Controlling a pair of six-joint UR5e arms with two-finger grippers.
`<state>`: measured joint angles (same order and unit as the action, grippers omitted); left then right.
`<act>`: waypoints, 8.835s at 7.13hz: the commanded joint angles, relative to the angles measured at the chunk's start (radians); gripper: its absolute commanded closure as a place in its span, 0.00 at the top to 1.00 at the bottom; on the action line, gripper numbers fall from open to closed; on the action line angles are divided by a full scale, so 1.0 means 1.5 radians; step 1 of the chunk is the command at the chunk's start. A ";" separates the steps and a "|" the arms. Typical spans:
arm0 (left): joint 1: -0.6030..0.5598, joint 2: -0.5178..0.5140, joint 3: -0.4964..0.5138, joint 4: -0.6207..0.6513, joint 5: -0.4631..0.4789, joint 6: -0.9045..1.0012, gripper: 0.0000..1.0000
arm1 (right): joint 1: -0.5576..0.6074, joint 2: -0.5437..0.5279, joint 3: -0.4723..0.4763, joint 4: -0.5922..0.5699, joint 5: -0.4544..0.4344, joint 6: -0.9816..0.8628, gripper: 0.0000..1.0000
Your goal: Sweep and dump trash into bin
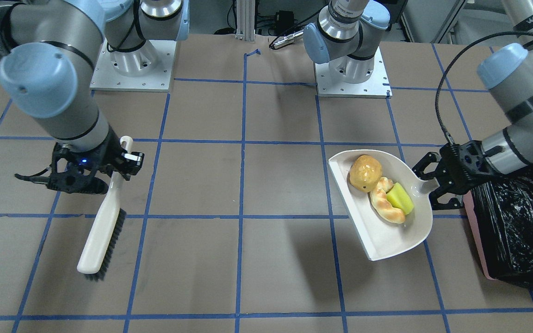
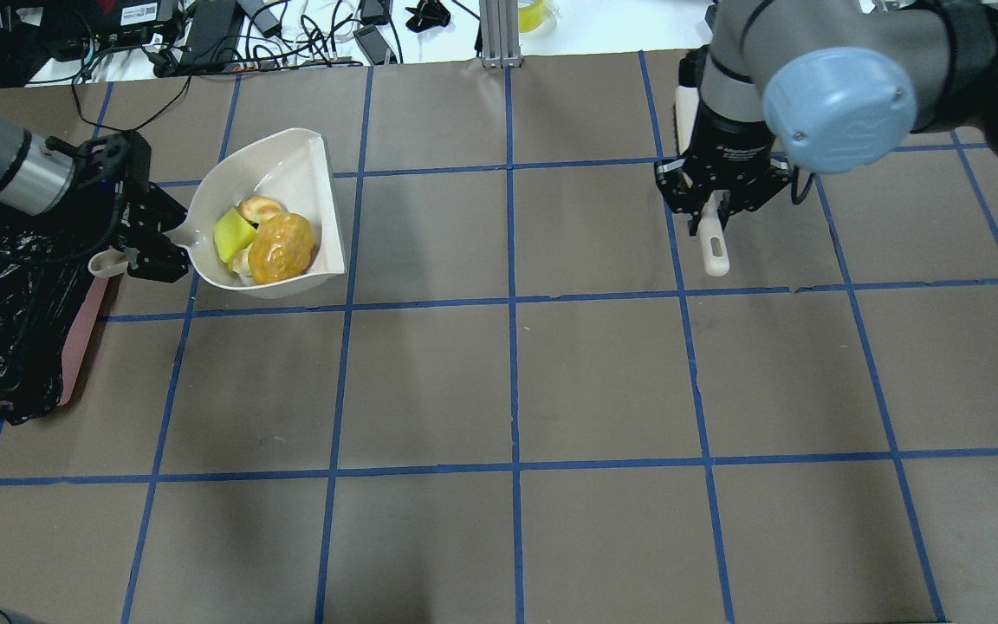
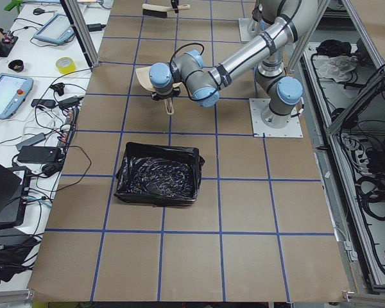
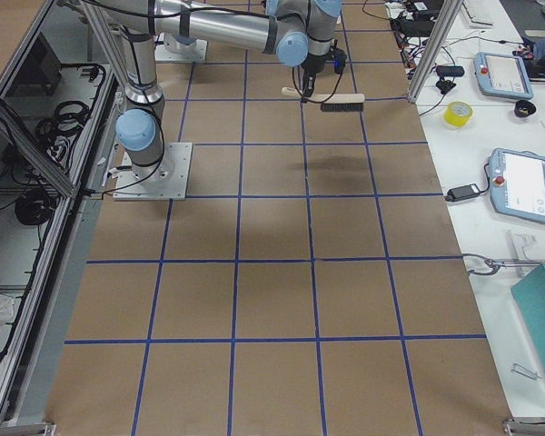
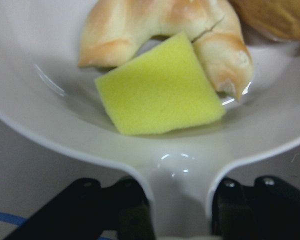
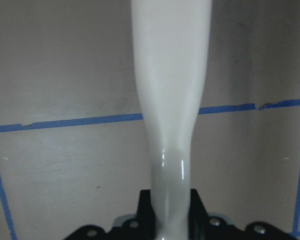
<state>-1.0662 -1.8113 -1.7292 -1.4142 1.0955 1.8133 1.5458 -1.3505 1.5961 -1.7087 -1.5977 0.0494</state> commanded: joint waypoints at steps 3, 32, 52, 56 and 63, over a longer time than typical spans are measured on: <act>0.167 -0.008 0.101 -0.119 -0.007 0.003 0.00 | -0.147 0.040 0.008 -0.040 -0.006 -0.218 0.00; -0.128 -0.180 0.157 0.170 0.231 0.125 0.00 | -0.204 0.154 0.042 -0.132 -0.055 -0.253 0.61; -0.322 0.078 0.177 -0.066 0.365 -0.729 1.00 | -0.007 -0.117 -0.042 0.034 0.044 -0.154 1.00; -0.320 0.206 0.171 -0.189 0.304 -0.970 1.00 | -0.007 -0.121 -0.040 0.039 0.041 -0.154 1.00; -0.280 0.196 0.157 -0.197 0.260 -1.019 1.00 | -0.007 -0.128 -0.026 0.040 0.023 -0.154 1.00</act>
<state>-1.4866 -1.5160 -1.4896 -1.7194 1.4855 0.2892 1.5355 -1.5423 1.5562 -1.6502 -1.5631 -0.1810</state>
